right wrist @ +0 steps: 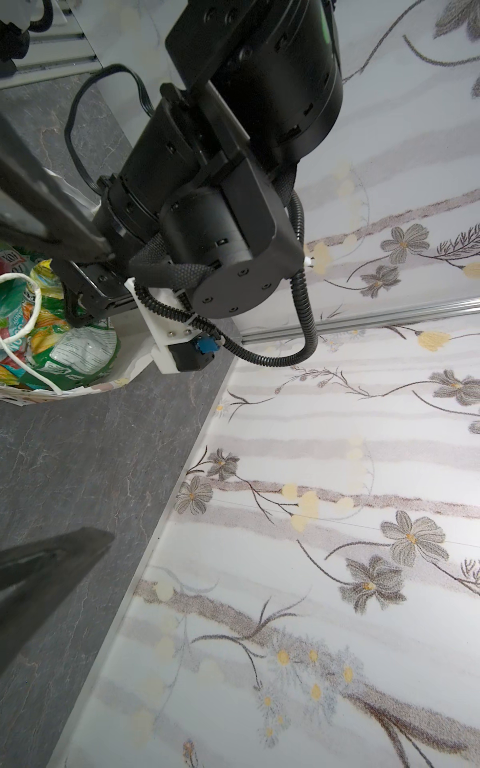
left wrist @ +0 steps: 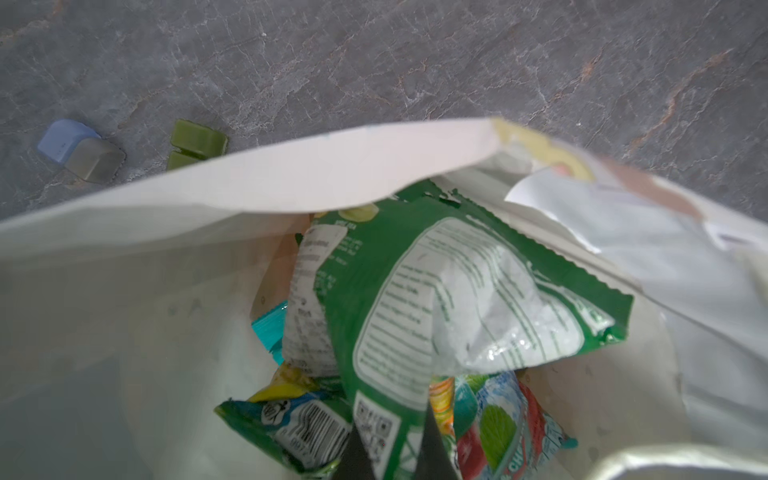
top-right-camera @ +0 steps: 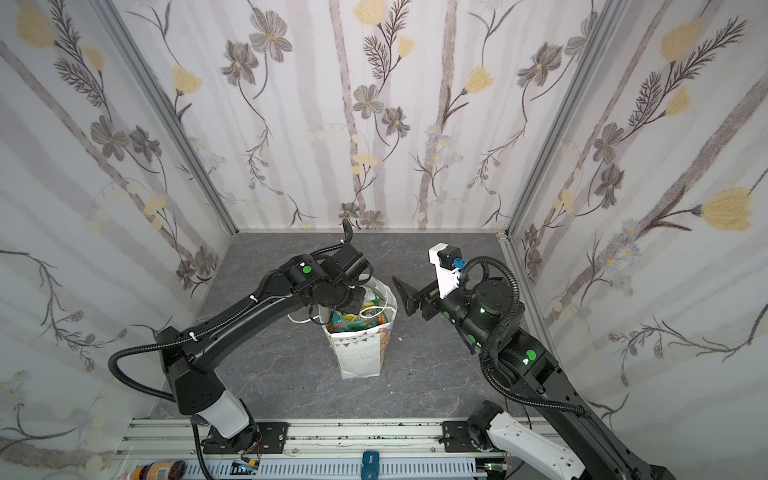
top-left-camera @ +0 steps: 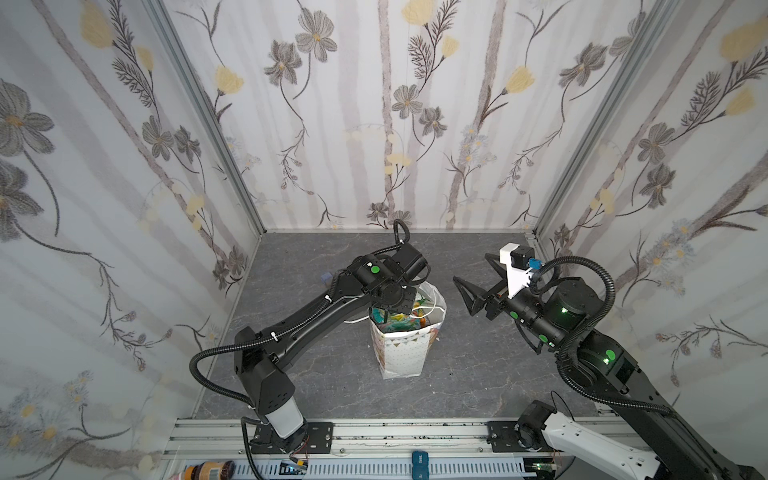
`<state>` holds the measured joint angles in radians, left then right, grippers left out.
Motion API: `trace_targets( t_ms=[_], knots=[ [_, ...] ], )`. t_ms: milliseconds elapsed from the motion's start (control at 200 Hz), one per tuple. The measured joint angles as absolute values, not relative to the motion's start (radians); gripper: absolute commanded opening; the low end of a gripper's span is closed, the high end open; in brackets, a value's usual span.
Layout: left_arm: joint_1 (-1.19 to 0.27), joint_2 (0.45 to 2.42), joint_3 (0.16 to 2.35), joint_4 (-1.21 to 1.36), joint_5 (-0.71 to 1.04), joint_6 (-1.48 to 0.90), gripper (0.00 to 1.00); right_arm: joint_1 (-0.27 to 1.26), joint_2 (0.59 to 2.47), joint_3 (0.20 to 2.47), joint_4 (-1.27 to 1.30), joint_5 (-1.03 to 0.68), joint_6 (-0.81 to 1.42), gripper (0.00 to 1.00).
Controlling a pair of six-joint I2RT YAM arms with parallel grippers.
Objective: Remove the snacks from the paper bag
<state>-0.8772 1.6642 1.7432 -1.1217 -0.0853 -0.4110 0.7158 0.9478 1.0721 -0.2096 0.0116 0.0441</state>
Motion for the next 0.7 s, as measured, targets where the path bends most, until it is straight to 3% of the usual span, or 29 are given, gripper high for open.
trace_targets(
  t_ms=[445,699],
  knots=[
    [-0.883,1.610,1.897,-1.187,-0.127,-0.344,0.00,0.716,0.946,1.089,-0.207,0.014,0.046,1.00],
    [-0.917,1.538,1.904,-1.135,-0.120,-0.256,0.00,0.687,1.049,1.203,-0.222,-0.027,0.216,1.00]
  ],
)
